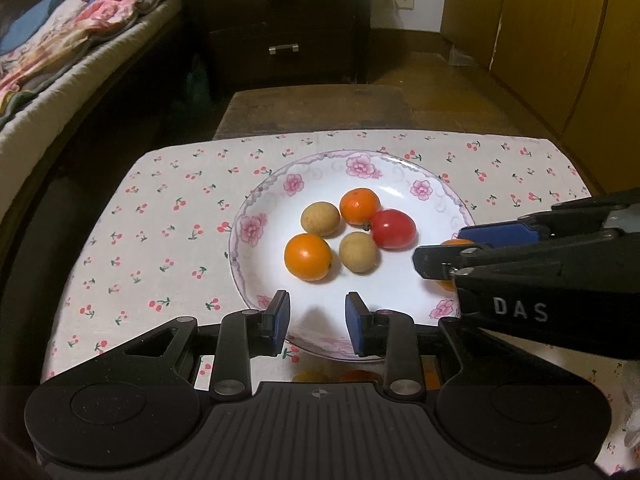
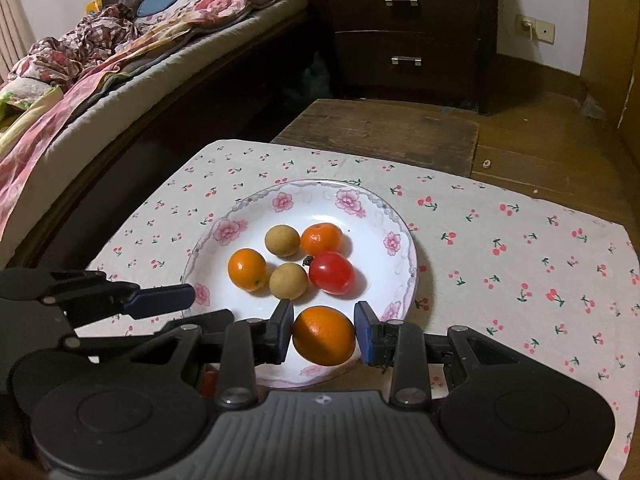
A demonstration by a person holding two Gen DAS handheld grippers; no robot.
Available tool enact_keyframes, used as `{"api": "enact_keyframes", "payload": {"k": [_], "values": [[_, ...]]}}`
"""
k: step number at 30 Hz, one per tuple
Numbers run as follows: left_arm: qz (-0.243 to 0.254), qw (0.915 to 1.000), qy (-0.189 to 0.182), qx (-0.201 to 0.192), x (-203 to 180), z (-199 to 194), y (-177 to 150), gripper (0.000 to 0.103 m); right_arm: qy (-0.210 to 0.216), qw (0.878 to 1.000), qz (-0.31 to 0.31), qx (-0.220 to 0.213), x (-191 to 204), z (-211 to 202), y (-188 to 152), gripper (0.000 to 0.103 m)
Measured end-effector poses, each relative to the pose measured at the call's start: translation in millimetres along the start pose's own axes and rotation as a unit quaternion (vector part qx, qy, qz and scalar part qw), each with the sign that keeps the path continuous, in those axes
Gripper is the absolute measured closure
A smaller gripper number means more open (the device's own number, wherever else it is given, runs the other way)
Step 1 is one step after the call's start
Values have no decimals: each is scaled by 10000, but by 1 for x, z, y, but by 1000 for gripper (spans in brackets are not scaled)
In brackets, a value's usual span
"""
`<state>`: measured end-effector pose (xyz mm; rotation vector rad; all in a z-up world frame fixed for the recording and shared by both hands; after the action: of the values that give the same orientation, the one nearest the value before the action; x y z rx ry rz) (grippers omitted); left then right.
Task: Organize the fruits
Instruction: 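Open the left tool over the bowl while the right tool releases the orange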
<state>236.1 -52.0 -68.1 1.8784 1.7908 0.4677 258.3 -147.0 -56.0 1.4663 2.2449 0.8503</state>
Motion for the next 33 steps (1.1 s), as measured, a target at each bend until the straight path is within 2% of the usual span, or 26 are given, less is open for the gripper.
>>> {"api": "enact_keyframes", "payload": {"k": [15,33], "values": [[13,10000,-39,-4,-3,-3,-1,62,39,9999,3,-94,5,-3,3,69],[-7,10000,-49,-39,0,-15,-5,62,-165,9998,-58,-55,8,-22,-5,69]]}}
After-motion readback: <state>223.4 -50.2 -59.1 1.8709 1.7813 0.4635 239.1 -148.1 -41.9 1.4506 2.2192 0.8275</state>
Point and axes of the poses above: each gripper's, at about its wrist camera, not at the fingertips, and z roughly the way its jaws point, x to its left, y to its top, the point moved 9 cm from there along z, roughly the way its jaws point, and after that the axes turned 13 degrees about -z, right-handed, at the moved point
